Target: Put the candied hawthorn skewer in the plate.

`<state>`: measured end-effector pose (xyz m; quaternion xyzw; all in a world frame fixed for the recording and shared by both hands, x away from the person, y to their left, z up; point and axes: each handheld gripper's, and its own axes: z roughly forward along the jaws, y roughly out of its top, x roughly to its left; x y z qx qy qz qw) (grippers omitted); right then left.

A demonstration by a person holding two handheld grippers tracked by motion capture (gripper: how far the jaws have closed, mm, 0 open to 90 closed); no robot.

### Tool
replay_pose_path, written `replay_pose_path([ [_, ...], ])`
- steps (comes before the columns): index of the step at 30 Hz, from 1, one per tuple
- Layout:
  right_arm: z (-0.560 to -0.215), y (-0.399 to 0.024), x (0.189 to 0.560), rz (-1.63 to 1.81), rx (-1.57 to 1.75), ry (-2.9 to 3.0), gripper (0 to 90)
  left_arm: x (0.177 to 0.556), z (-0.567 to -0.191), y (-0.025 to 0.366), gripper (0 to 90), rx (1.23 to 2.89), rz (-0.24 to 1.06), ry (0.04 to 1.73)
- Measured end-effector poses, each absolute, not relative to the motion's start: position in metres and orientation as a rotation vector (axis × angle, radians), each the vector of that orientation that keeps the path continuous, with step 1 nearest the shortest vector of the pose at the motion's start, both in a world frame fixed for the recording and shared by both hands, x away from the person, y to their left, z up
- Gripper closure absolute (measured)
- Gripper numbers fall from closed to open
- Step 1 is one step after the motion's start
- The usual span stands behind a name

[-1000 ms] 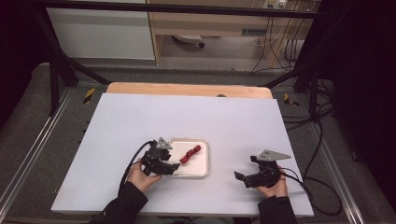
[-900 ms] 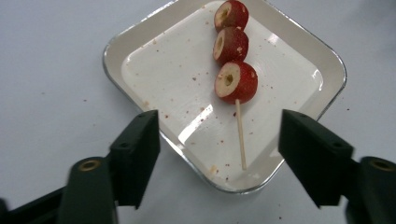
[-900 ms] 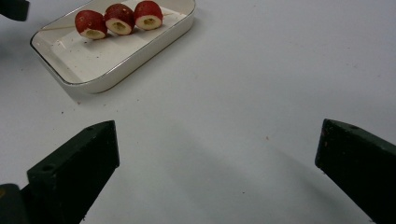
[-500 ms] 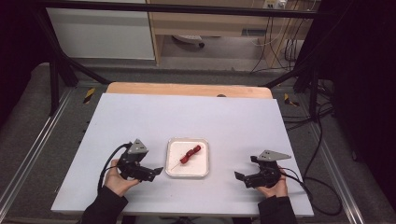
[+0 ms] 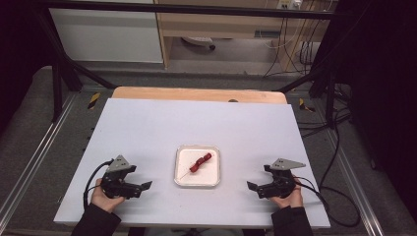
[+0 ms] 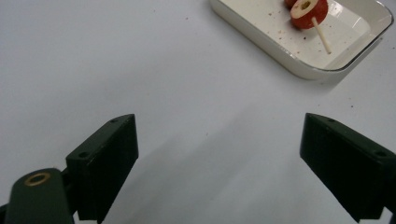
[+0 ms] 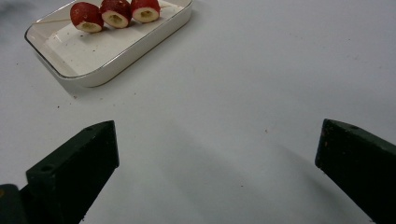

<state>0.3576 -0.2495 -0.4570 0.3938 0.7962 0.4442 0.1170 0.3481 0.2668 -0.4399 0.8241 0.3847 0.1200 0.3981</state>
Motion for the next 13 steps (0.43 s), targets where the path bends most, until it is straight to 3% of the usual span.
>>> replay_pose_path([
  [13,-0.457,-0.2494,0.3577,1.291,1.152,2.344,0.2,0.3458,-0.4469,0.2788,12.2,2.078,0.323,0.976],
])
